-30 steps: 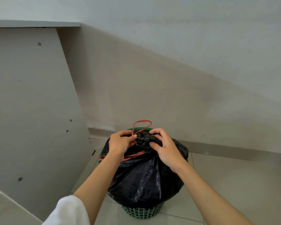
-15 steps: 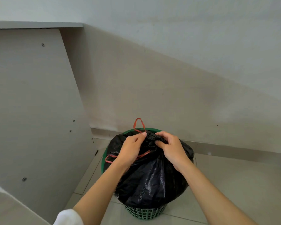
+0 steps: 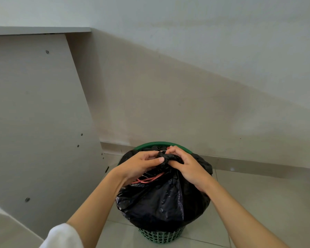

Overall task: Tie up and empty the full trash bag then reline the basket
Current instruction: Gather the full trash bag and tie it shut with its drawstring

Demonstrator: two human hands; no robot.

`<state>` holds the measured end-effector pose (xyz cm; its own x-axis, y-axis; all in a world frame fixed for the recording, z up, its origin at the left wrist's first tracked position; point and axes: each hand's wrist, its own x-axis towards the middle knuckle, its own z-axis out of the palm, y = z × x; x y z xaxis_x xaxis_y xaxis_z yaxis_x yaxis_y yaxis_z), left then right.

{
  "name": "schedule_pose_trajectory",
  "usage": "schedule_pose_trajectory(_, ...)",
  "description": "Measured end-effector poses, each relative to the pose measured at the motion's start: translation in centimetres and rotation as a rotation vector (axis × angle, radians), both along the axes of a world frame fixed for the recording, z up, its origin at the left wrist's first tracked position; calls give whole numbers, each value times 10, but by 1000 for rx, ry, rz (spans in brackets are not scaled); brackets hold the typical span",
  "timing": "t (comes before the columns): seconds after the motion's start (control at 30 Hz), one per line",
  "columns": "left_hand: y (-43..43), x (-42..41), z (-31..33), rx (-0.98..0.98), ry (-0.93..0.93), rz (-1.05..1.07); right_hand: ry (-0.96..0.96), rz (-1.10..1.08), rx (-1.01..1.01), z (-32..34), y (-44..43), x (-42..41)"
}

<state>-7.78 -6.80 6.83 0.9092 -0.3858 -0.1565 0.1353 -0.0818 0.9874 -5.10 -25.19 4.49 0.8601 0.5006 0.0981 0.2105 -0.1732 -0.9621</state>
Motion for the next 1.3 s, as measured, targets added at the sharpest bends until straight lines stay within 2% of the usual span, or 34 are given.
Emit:
schedule_pose_trajectory(0.13,0,-1,3,50,-32,-8,-91,11,-124,3,-1,3)
schedule_pose_trajectory(0.2,-2,-1,6,55,-62,40,-127,-40,-131,2,0,5)
schedule_pose_trajectory(0.33,-7,1,10,60,-113,99,-68,-220,-104,0,-1,6)
schedule_pose_trajectory(0.43,-10,0,9,82,-129,102,-185,-315,-281,1,-4,9)
schedule_pose_trajectory(0.63,-14,0,-6,-25,-157,265,-313,-344,-343,11,-6,8)
schedule_pose_trajectory(0.7,-14,0,-10,-88,-136,323,-241,-317,-297,13,-5,8)
schedule_pose_trajectory(0.8,-13,2,-12,-96,-118,370,-21,-320,-140,16,-2,8)
schedule_pose_trajectory(0.87,-13,2,-11,-65,-125,386,-41,-327,-191,16,-2,10)
schedule_pose_trajectory(1.0,-11,5,-12,52,-163,439,-201,-305,-320,20,-3,11)
schedule_pose_trajectory(1.3,-11,13,9,588,-430,482,-448,-351,-389,35,-9,7)
